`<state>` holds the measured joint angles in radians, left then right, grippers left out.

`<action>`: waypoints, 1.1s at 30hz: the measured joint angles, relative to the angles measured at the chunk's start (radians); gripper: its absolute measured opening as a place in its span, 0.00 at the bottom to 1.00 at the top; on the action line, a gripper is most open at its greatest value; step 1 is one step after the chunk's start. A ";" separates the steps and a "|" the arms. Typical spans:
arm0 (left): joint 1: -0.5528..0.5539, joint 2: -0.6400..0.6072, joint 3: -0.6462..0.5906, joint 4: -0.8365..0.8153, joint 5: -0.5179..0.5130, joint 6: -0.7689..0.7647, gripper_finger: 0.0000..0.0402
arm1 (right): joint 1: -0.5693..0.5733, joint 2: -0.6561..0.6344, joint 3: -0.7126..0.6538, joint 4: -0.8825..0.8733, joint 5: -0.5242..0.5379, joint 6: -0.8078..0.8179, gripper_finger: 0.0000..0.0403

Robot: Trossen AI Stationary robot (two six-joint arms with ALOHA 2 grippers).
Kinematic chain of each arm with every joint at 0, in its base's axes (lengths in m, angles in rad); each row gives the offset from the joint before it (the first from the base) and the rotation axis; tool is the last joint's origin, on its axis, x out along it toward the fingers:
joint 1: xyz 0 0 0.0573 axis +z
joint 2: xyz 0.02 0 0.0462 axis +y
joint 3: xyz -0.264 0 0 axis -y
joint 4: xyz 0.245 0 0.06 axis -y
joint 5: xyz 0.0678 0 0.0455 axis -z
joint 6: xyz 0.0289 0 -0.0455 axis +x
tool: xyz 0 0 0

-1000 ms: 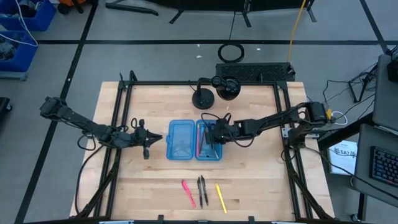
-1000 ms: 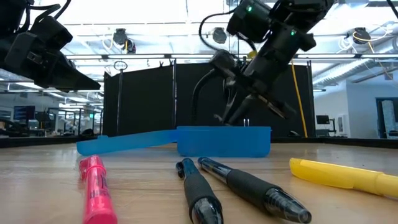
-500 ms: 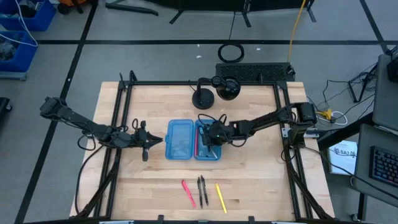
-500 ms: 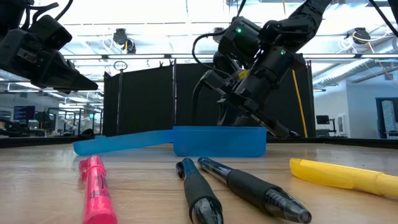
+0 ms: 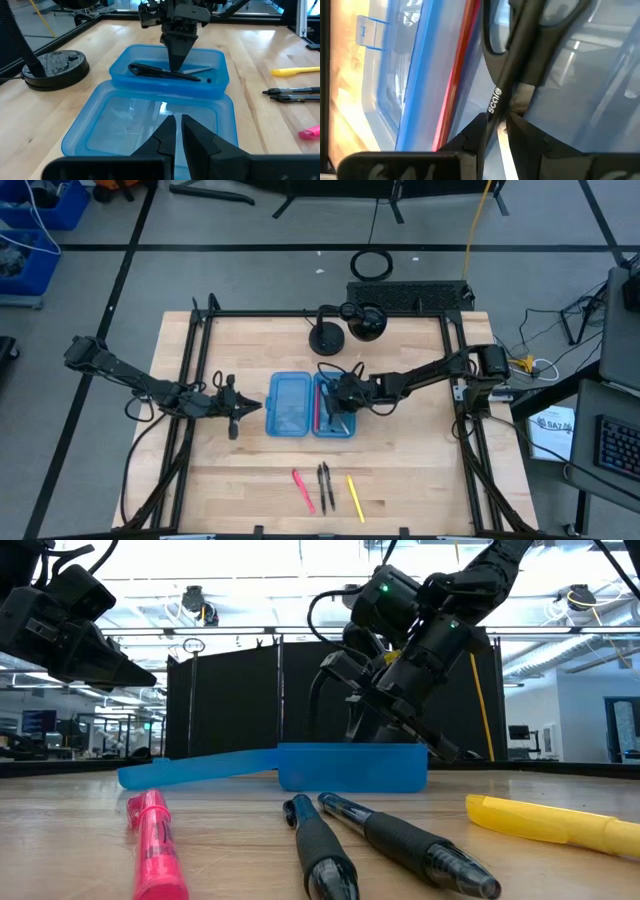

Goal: Pick & place school supplies into a supply box
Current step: Put the right black pen into the blue supply box, then put the pink pen into the blue supply box

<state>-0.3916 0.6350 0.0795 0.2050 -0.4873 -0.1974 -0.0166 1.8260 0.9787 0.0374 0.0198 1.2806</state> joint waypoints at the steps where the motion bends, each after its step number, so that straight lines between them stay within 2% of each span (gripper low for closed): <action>1: 0.000 0.000 0.000 0.000 0.000 0.000 0.09 | 0.000 -0.010 -0.001 -0.006 -0.002 -0.010 0.18; 11: 0.000 0.000 0.000 0.001 -0.001 0.002 0.09 | 0.000 -0.155 -0.002 -0.080 -0.038 -0.165 0.18; 15: 0.000 0.000 0.000 -0.005 -0.001 -0.005 0.09 | 0.065 -0.234 -0.005 -0.061 -0.070 -0.442 0.18; 18: 0.000 0.000 0.000 -0.035 -0.003 -0.049 0.09 | 0.121 -0.276 -0.026 -0.057 -0.031 -0.581 0.18; 22: -0.002 0.000 0.000 -0.064 -0.067 0.005 0.09 | 0.149 -0.330 -0.049 -0.050 -0.017 -0.782 0.15; 26: -0.010 0.000 0.000 -0.069 -0.106 0.053 0.09 | 0.182 -0.381 -0.132 0.004 -0.027 -0.991 0.03; 33: -0.010 0.000 0.000 -0.046 -0.098 -0.174 0.09 | 0.181 -0.484 -0.371 0.269 -0.022 -1.103 0.01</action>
<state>-0.4011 0.6350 0.0795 0.1588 -0.5849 -0.3710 0.1640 1.3425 0.6078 0.3063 -0.0017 0.1779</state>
